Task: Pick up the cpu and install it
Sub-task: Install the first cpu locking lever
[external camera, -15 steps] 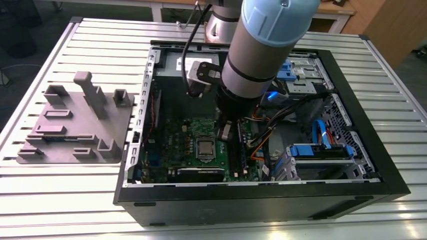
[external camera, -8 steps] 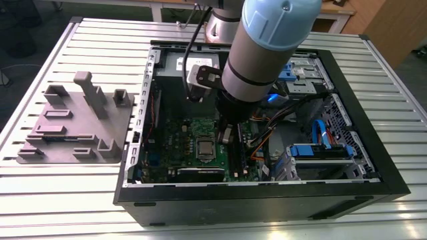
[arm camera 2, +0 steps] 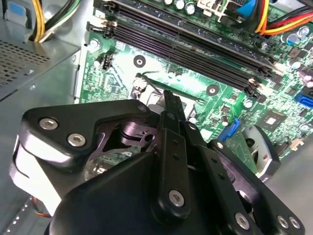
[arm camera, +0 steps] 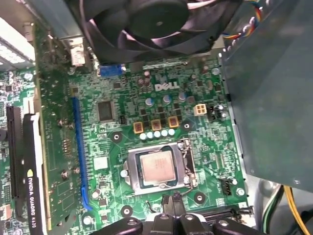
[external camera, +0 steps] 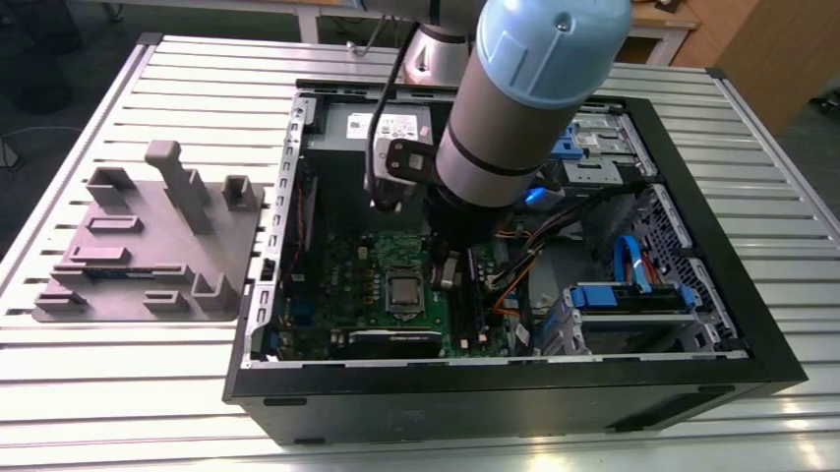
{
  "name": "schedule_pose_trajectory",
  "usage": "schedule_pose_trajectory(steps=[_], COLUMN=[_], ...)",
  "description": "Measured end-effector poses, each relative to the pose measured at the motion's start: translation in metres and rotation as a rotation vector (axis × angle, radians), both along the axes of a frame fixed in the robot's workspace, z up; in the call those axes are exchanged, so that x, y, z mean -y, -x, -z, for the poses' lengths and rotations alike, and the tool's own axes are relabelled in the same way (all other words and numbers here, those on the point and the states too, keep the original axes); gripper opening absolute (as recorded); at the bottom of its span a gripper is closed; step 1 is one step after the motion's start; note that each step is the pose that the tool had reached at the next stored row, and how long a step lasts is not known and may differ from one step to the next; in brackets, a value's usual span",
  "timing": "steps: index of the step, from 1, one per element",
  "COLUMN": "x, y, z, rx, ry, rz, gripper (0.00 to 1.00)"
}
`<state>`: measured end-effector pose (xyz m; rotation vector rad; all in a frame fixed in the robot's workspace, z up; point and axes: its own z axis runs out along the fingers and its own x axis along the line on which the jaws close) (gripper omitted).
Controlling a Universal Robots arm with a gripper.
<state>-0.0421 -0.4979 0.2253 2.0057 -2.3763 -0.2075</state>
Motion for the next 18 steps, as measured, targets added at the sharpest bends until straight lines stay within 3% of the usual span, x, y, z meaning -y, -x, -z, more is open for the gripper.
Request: schedule_pose_trajectory(steps=[7, 18], x=[0.0069, 0.0144], y=[0.0001, 0.0001], z=[0.0031, 0.0173], rx=[-0.0001, -0.0012], ry=[0.0001, 0.0002], rz=[-0.009, -0.045], gripper=[0.10, 0.10])
